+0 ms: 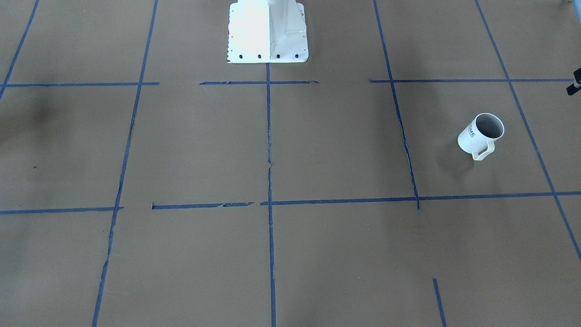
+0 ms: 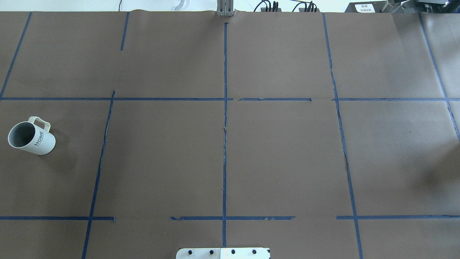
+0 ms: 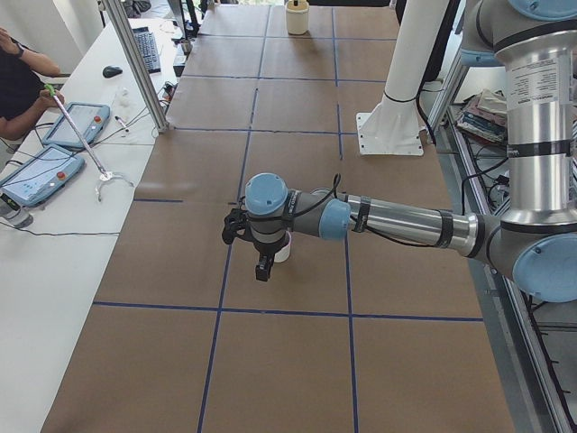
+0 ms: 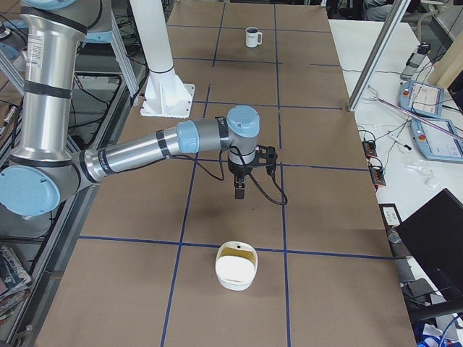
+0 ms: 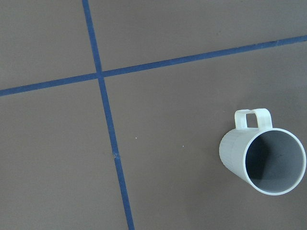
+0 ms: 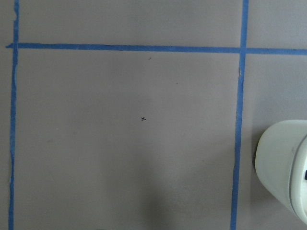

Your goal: Left arm hands cup to right arm to dump lemon

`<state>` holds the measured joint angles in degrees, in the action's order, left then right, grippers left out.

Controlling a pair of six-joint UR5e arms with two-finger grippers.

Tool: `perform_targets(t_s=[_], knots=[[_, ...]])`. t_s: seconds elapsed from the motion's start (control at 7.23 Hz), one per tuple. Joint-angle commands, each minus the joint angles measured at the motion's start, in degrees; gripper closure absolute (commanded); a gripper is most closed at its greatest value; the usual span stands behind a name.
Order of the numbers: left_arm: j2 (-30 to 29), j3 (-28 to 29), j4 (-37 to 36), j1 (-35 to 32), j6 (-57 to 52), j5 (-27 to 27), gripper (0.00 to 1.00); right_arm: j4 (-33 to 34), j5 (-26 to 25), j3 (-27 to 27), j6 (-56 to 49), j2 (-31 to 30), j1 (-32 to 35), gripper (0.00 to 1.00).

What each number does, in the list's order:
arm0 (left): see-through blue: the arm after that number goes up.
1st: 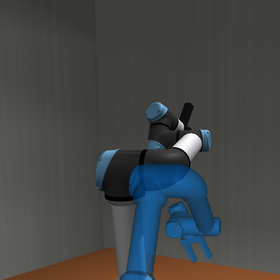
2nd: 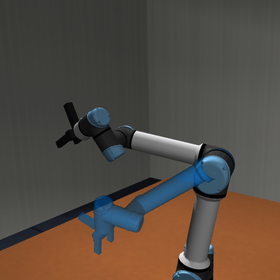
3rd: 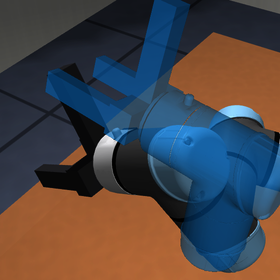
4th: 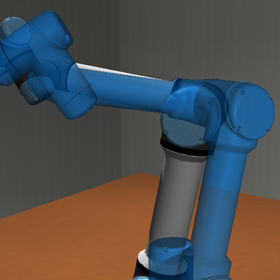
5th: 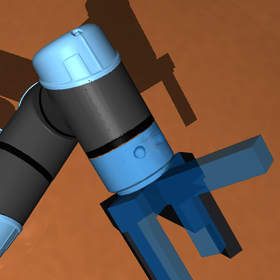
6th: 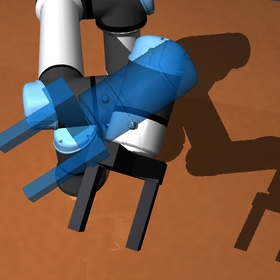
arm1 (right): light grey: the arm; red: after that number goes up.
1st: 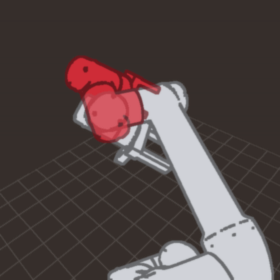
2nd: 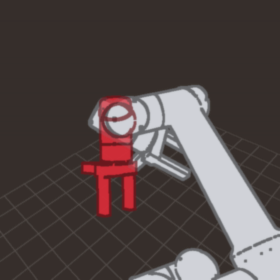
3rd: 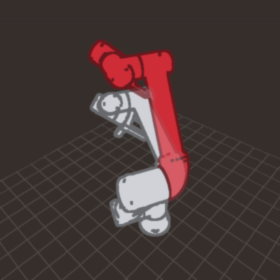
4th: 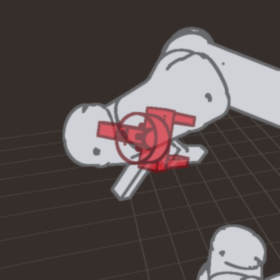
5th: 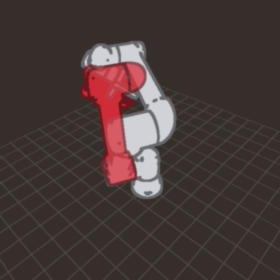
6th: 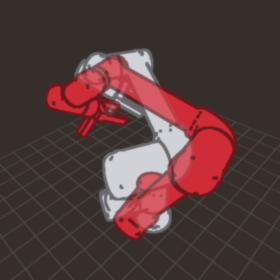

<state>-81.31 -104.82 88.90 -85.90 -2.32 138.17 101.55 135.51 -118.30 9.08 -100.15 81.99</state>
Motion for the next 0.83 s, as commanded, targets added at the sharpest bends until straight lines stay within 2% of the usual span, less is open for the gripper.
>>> perform_targets(t_s=[0.0, 0.14, 0.28, 0.41, 0.69], knots=[[-0.6, 1.37, -3.09, -1.29, -0.24, -0.09, 0.0, 1.2, 0.28, 1.4, -1.61, -1.27, 0.54, 0.0], [-1.65, 1.28, -7.64, -1.55, -0.58, -0.18, 0.0, 1.02, 3.67, 3.67, -1.61, -1.36, 0.54, 0.0], [-1.58, 0.93, -8.03, -2.68, -0.67, -0.18, 0.0, 0.24, 7.01, 5.78, -2.13, -0.76, 0.54, 0.0], [-0.79, 0.32, -8.12, -2.87, -0.67, -0.18, 0.0, -1.51, 6.61, 5.02, -2.22, -1.36, 0.62, 0.0], [-0.61, 0.92, -7.51, -2.87, -0.76, -0.62, 0.0, -1.8, -0.91, 1.61, -2.14, -2.15, 1.5, 0.0]])
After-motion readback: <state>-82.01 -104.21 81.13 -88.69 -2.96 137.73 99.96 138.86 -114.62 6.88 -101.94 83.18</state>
